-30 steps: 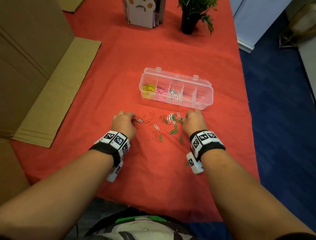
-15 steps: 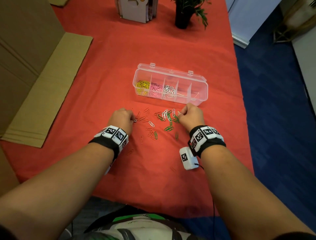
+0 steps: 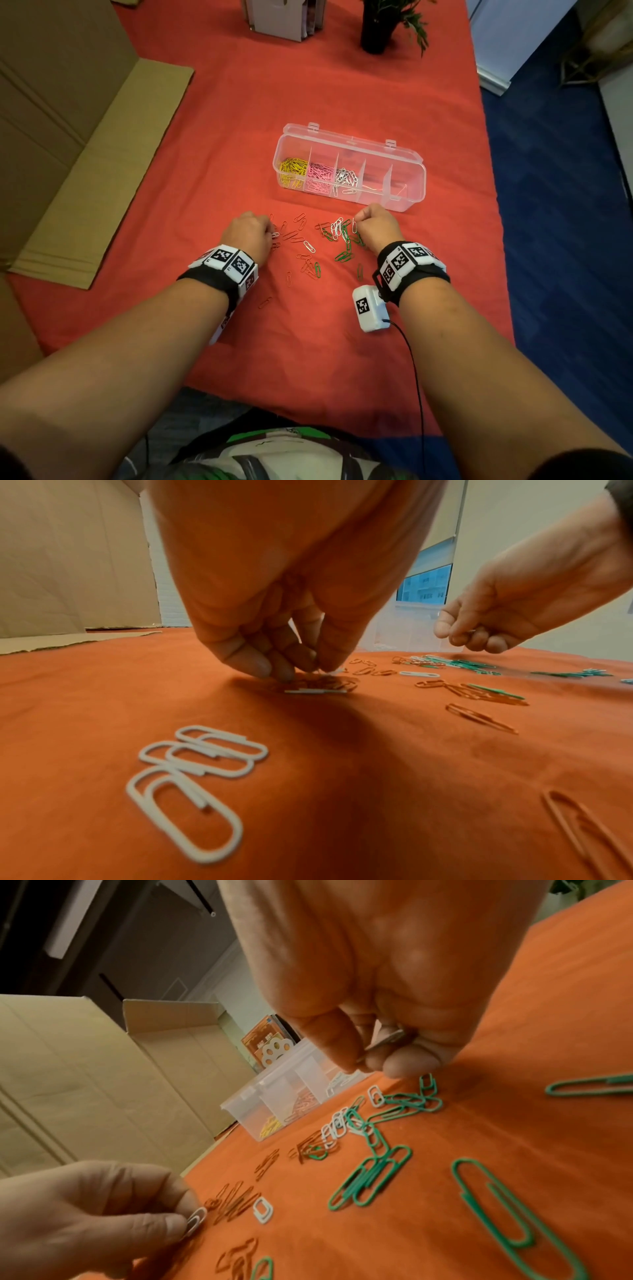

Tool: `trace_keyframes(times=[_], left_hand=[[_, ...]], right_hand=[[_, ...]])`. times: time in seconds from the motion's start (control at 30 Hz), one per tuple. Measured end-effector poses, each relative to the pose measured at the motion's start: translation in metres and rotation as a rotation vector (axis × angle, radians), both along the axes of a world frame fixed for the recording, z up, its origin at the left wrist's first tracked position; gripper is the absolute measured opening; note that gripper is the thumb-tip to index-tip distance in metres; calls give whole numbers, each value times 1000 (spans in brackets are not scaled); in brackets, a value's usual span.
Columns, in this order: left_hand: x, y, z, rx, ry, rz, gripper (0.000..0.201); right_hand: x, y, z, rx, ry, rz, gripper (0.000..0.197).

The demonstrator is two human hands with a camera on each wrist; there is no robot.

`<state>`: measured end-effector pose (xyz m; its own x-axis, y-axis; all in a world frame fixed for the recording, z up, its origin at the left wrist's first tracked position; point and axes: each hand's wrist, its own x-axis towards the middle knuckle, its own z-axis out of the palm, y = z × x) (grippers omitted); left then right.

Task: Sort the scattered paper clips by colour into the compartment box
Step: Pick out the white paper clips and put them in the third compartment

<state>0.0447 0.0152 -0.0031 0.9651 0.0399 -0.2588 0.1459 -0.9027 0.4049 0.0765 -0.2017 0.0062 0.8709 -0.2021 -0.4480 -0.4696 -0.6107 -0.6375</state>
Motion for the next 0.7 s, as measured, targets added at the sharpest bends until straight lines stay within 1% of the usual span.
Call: trace_keyframes(times=[0.03, 0.1, 0.17, 0.23, 0.3, 0.37, 0.5, 0.6, 0.63, 0.67, 0.7], left_hand=[[0, -1, 2, -18, -24, 21, 19], [2, -2, 6, -69, -48, 54, 18], [3, -5, 9, -146, -35, 77, 17], [3, -8, 11, -256, -11, 111, 21], [3, -13, 12, -345, 56, 121, 30], [4, -20, 13, -451, 160, 172, 29], [-2, -34, 24, -847, 392, 453, 28], [-10, -40, 32, -1095, 558, 586, 28], [-11, -41, 33, -1168, 588, 610, 28], [-11, -41, 33, -1227, 605, 637, 27], [-10, -43, 33, -1263, 605, 664, 26]], right_hand=[[1, -1, -2, -29, -23, -6, 22], [3, -4, -3, -155, -71, 10, 26], [5, -4, -5, -267, -91, 58, 24], [7, -1, -9, -332, -71, 106, 27], [6, 5, -12, -374, -46, 142, 31], [3, 8, -14, -409, -40, 168, 34], [-8, 5, -15, -505, -53, 290, 33], [-15, -1, -13, -490, -75, 385, 27], [-15, -3, -12, -433, -91, 366, 20], [-15, -5, -8, -334, -109, 311, 11], [-14, -7, -4, -179, -111, 220, 11]])
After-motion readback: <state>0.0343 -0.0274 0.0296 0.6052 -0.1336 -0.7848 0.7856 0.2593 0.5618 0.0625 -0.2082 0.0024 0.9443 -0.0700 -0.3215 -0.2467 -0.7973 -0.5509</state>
